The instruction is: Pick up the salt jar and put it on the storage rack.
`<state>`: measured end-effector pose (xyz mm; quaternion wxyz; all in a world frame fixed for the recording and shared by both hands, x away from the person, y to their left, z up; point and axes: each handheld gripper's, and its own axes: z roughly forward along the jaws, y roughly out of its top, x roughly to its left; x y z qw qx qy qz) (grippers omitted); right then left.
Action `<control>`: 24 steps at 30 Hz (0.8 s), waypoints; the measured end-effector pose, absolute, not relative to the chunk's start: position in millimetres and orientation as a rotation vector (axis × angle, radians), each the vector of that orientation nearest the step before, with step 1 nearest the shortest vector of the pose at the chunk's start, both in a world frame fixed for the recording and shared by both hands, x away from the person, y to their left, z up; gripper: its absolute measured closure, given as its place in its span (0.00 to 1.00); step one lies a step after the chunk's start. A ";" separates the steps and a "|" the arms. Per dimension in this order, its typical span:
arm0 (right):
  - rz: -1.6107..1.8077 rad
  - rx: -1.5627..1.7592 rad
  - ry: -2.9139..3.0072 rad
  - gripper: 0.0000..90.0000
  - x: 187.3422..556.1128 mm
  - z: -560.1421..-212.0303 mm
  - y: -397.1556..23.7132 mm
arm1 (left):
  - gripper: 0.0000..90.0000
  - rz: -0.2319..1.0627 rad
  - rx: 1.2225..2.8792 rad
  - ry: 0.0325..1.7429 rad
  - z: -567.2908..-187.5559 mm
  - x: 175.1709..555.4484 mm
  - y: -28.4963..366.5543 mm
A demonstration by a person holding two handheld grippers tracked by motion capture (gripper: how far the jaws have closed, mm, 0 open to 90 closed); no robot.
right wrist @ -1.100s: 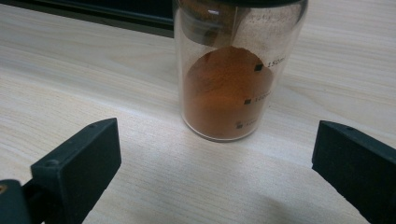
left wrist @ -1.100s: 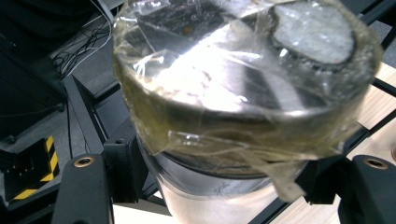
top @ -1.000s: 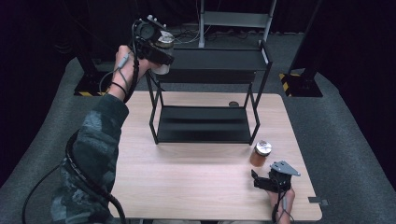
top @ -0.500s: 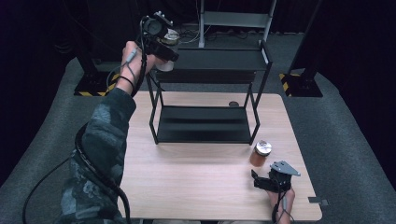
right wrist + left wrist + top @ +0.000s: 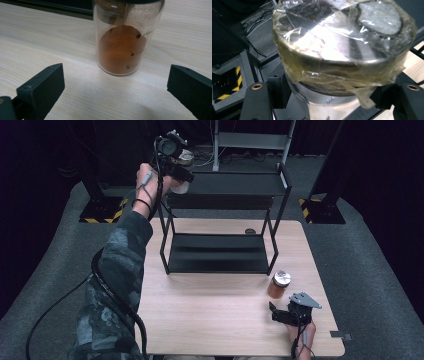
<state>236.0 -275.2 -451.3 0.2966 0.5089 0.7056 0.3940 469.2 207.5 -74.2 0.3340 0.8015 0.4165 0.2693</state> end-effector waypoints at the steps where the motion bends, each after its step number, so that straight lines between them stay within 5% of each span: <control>1: 1.048 1.353 1.876 0.00 236.0 -451.3 -275.2 | 0.34 0.703 2.089 1.092 -75.0 470.1 207.2; 24: 1.047 1.350 1.875 0.00 235.5 -451.5 -274.8 | 0.34 0.706 1.927 1.175 -103.2 477.0 206.8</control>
